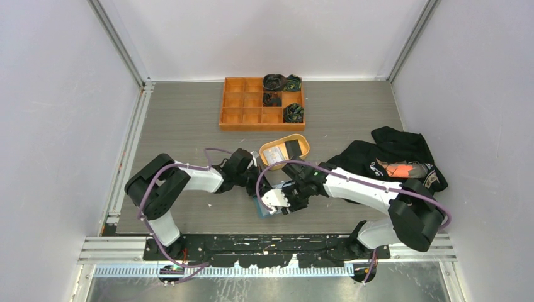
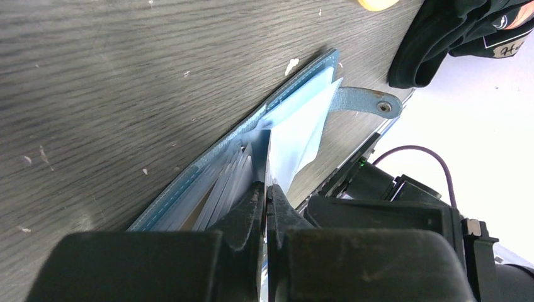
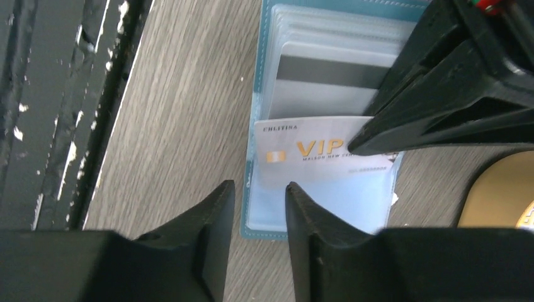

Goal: Put the credit cards into the card holder
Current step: Insert the credit card into the card holder.

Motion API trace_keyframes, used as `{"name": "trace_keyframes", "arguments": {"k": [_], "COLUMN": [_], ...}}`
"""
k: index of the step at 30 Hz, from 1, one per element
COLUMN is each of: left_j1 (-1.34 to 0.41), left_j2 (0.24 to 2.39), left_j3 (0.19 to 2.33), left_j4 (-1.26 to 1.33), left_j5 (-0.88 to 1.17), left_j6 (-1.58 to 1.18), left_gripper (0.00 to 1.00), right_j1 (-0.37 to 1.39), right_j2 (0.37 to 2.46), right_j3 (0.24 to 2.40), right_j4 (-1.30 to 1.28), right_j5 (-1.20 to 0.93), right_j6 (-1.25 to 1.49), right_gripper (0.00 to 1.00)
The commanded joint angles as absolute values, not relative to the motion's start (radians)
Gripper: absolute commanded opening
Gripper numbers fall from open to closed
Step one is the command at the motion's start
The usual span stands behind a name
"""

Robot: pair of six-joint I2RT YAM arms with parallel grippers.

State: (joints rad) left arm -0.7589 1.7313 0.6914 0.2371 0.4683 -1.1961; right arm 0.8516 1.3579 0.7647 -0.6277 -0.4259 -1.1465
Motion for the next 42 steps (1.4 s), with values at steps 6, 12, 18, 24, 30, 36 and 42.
{"name": "trace_keyframes", "arguments": {"k": [6,12,18,24,30,36,42], "left_j1": [-0.765,-0.765,-0.765,-0.765,-0.765,-0.765,-0.765], "left_j2": [1.780,1.775,1.783,1.787,1.787,1.786,1.787], "left_j3": [0.631,0.618,0.617,0.616,0.616,0.619,0.621], "left_j4": [0.066,0.091,0.104,0.110,0.108,0.098,0.089], "left_j5": [0.407,0.413,0.419,0.426,0.430,0.434,0.442], "left_j6": [-1.133,-1.137,-1.136,-1.132,-1.126,-1.118,-1.112], "left_gripper": [0.07,0.10,0.12,0.15,0.17,0.21,0.22], "right_j1": [0.916,0.986,1.019,1.028,1.029,1.023,0.993], "right_j2": [1.364,1.403,1.440,1.480,1.479,1.487,1.477], "right_j3": [0.767,0.779,0.795,0.805,0.803,0.804,0.805], "right_j4": [-0.409,-0.308,-0.261,-0.256,-0.277,-0.331,-0.377], "right_j5": [-0.436,-0.374,-0.293,-0.206,-0.154,-0.141,-0.164], "right_j6": [-0.922,-0.796,-0.736,-0.744,-0.782,-0.827,-0.833], "right_gripper": [0.19,0.11,0.11,0.11,0.10,0.10,0.10]}}
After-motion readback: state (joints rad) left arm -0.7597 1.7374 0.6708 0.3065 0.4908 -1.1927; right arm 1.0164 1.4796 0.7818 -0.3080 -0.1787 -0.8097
